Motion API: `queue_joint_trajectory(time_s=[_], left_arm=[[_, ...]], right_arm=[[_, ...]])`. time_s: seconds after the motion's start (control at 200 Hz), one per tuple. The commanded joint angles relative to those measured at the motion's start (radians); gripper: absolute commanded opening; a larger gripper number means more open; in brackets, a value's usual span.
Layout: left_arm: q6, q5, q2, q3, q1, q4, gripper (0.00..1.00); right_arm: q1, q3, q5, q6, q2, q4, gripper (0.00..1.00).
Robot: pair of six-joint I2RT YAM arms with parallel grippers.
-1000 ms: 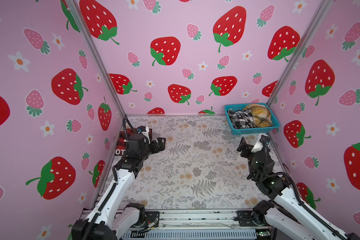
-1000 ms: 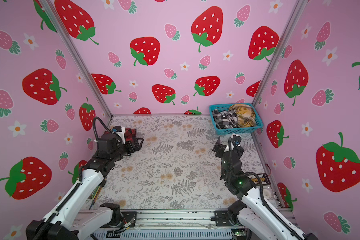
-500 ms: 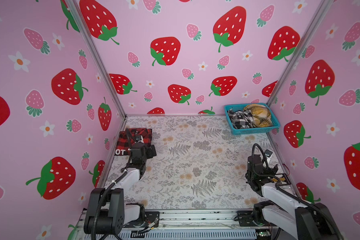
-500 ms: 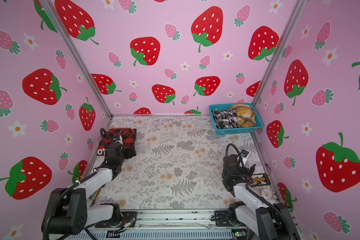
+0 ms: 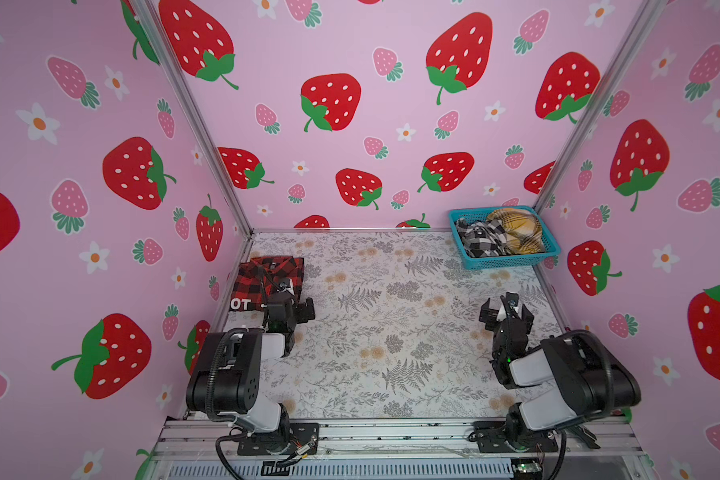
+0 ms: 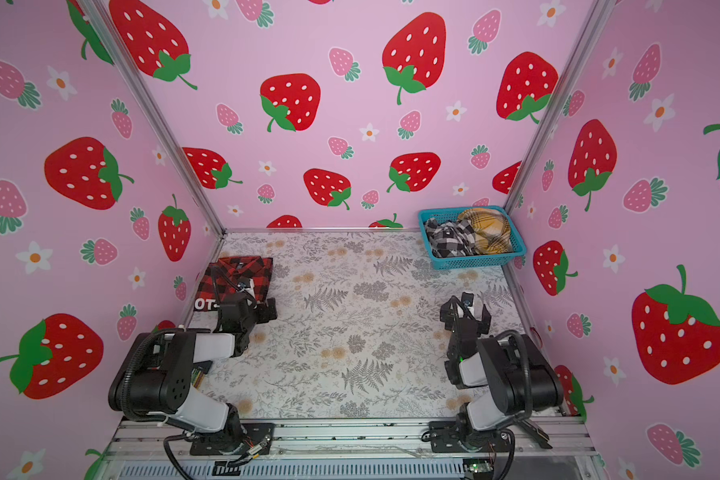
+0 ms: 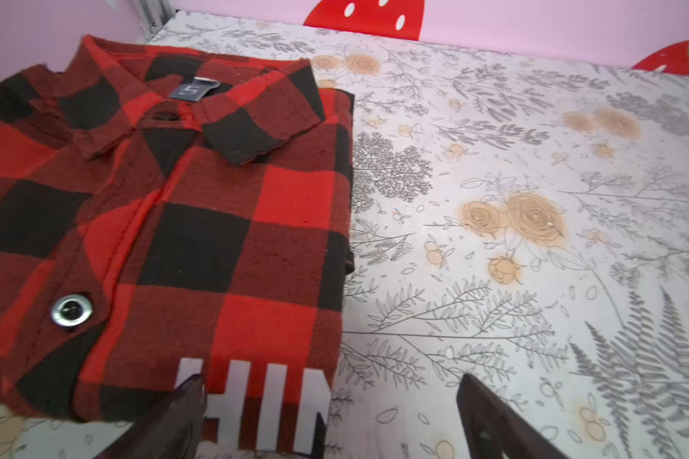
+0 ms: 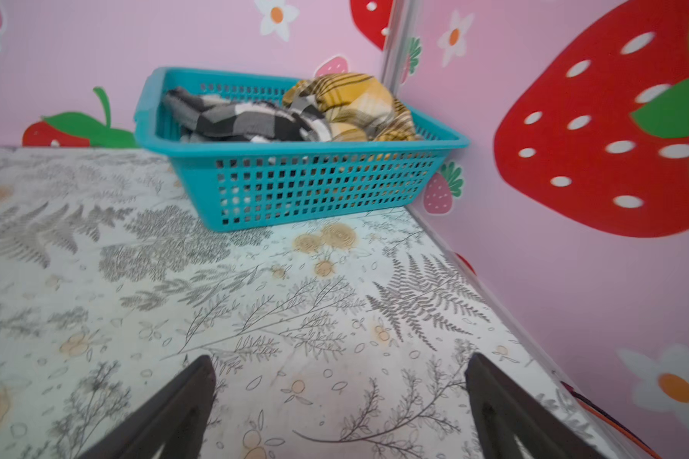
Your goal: Fold and stack the long sleeve shirts
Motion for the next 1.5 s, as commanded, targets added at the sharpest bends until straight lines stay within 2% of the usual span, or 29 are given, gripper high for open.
queue_joint_trajectory(time_s=[0.0,0.04,0.095,0.58,1.496], left_arm=[[0.034,0.040,-0.001,0.023,0.006,0.076,0.99],[0.031,0.048,-0.002,0.027,0.010,0.065,0.99],[0.032,0.049,0.000,0.028,0.010,0.067,0.99],[0.046,0.004,-0.011,0.012,-0.013,0.087,0.99],[0.037,0.044,0.003,0.036,0.006,0.052,0.99]], right_arm=[[-0.070,0.118,-0.189,-0.004,-0.006,-0.072,0.99],[-0.107,0.106,-0.261,0.014,-0.002,-0.039,0.99],[-0.108,0.116,-0.259,0.014,-0.014,-0.081,0.99],[-0.105,0.105,-0.254,0.010,-0.017,-0.060,0.99],[-0.099,0.120,-0.248,0.004,-0.011,-0.080,0.99]])
